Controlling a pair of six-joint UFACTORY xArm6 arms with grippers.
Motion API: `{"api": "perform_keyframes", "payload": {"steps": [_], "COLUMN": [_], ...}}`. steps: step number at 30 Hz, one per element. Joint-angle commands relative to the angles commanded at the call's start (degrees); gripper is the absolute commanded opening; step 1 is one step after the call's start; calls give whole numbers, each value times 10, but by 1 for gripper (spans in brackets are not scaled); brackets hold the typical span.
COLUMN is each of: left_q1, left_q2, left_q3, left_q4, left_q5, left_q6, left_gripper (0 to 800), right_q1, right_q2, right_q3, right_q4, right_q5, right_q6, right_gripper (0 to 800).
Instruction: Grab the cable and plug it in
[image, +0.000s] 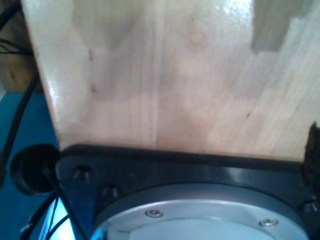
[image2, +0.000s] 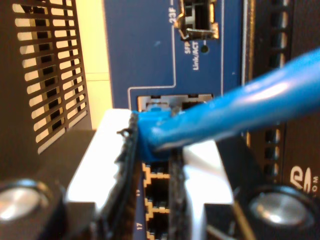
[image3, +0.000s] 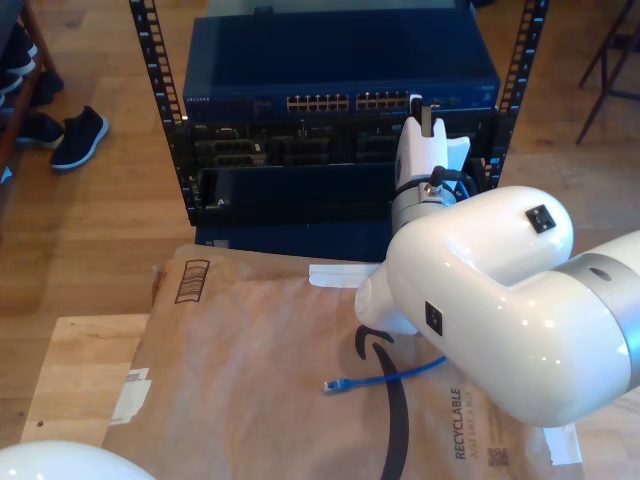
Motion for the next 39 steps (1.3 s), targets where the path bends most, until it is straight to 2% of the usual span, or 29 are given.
{"api": "perform_keyframes", "payload": {"steps": [17,20,23,24,29,36,39], "left_q1": [0,0,0,0,0,0,0], "left_q2": [0,0,0,0,0,0,0], "left_q3": [0,0,0,0,0,0,0], "left_q4": [0,0,0,0,0,0,0], "left_q5": [-1,0,-1,-1,-1,0,0], "left_q6": [0,0,0,0,0,0,0], "left_gripper": [800,800,800,800,800,800,800], "right_q1": [-1,-1,0,0,0,-4,-4], "right_q2": [11,7,2,-1,-49,-168,-233], "right_q3": [-22,-16,-11,-5,52,206,272], "right_q4": [-1,-11,-28,-28,-28,-53,-64], "right_q5": [20,24,25,25,27,58,106], "right_q6": [1,0,0,1,0,0,-1], "right_gripper": [0,152,253,259,322,458,519]}}
